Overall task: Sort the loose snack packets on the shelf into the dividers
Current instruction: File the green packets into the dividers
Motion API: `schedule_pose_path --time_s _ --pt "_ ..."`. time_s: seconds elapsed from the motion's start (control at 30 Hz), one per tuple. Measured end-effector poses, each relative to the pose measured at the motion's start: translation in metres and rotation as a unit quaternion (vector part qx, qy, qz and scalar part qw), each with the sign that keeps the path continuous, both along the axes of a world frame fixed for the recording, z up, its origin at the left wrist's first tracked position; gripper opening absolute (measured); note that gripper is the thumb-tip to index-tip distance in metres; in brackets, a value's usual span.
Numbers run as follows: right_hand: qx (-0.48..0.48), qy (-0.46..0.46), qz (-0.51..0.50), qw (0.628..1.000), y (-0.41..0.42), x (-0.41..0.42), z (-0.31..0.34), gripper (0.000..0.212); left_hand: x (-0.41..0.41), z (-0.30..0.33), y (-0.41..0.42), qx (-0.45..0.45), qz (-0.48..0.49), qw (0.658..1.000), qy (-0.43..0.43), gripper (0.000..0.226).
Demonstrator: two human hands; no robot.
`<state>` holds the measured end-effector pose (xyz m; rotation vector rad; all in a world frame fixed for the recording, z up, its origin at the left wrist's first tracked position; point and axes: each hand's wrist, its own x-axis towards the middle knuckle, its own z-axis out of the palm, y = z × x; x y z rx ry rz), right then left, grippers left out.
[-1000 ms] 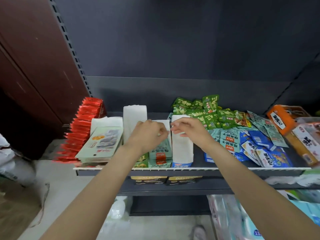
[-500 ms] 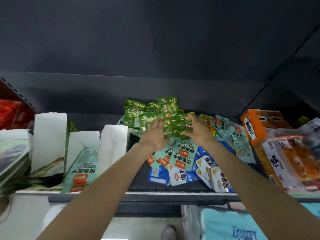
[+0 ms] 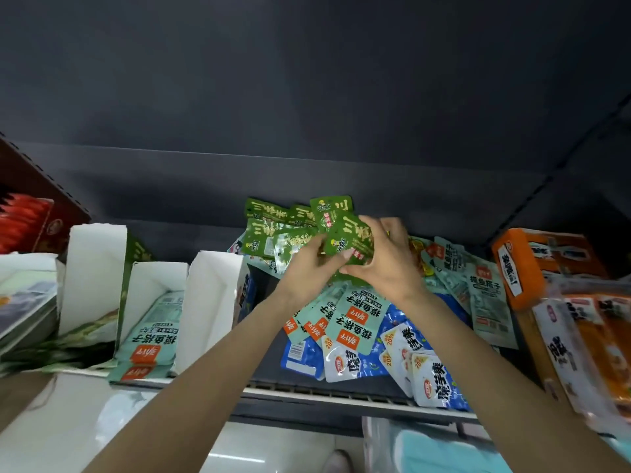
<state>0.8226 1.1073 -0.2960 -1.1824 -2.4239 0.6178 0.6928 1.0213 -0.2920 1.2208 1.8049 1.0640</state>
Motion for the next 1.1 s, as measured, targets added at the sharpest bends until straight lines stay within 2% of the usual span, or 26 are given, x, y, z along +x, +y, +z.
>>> schedule_pose_path --time_s 0.03,0.1,0.2,0.27,0.37,0.4,0.47,0.6,0.7,0.8,0.9,1.03,1.1 --pt "-0.006 0.021 0.009 1.000 -0.007 -0.004 0.008 0.094 0.000 0.010 -0.004 0.044 0.020 0.999 0.003 0.031" --pt "-0.044 0.049 0.029 0.997 -0.020 -0.012 0.025 0.095 -0.008 0.026 -0.014 0.099 0.053 0.992 0.062 0.014" --pt "-0.142 0.115 0.056 0.982 -0.037 -0.024 0.048 0.081 -0.033 0.047 -0.036 0.123 0.087 0.982 0.115 0.008" --pt "-0.183 0.137 0.074 0.971 -0.048 -0.034 0.058 0.059 -0.055 0.057 -0.057 0.134 0.097 0.980 0.115 0.007" --pt "-0.177 0.156 0.129 0.963 -0.074 -0.064 0.070 0.005 -0.090 0.072 -0.097 0.163 0.125 0.973 0.102 0.017" --pt "-0.179 0.168 0.137 0.960 -0.086 -0.078 0.073 0.018 -0.100 0.079 -0.110 0.178 0.135 0.971 0.087 0.016" --pt "-0.185 0.189 0.141 0.954 -0.111 -0.107 0.080 0.029 -0.122 0.089 -0.138 0.216 0.159 0.962 0.044 0.011" --pt "-0.173 0.236 0.135 0.947 -0.164 -0.166 0.086 0.033 -0.175 0.094 -0.198 0.243 0.215 0.945 0.033 0.017" --pt "-0.200 0.269 0.105 0.936 -0.201 -0.204 0.080 0.030 -0.218 0.084 -0.239 0.203 0.211 0.956 0.023 0.012" --pt "-0.224 0.274 0.074 0.932 -0.232 -0.230 0.071 0.022 -0.247 0.077 -0.266 0.152 0.154 0.974 0.071 0.008" --pt "-0.220 0.259 0.044 0.939 -0.251 -0.246 0.056 0.019 -0.264 0.071 -0.279 0.112 0.137 0.980 0.096 0.013" --pt "-0.198 0.193 0.041 0.960 -0.259 -0.254 0.034 0.007 -0.271 0.066 -0.283 0.097 0.084 0.978 0.163 0.019" --pt "-0.185 0.133 0.066 0.971 -0.262 -0.254 0.026 0.011 -0.273 0.063 -0.284 0.081 0.045 0.968 0.232 0.014"
